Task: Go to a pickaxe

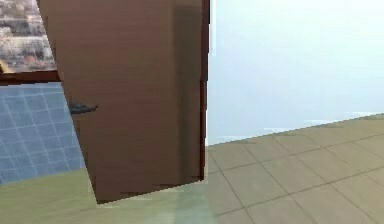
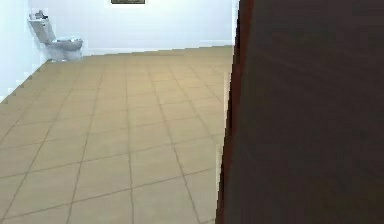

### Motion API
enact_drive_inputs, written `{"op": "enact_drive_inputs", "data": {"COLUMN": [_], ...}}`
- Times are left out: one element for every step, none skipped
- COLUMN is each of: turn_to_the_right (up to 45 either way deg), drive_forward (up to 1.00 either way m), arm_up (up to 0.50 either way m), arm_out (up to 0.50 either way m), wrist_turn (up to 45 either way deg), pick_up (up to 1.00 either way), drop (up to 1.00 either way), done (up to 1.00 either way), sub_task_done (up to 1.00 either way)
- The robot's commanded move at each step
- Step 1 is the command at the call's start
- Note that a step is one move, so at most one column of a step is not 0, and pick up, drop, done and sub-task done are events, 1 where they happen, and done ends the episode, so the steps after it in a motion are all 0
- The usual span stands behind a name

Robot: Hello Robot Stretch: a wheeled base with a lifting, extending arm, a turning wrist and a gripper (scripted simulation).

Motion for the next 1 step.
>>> {"op": "enact_drive_inputs", "data": {"turn_to_the_right": [0.0], "drive_forward": [0.15], "arm_up": [0.0], "arm_out": [0.0], "wrist_turn": [0.0], "pick_up": [0.0], "drop": [0.0], "done": [0.0], "sub_task_done": [0.0]}}
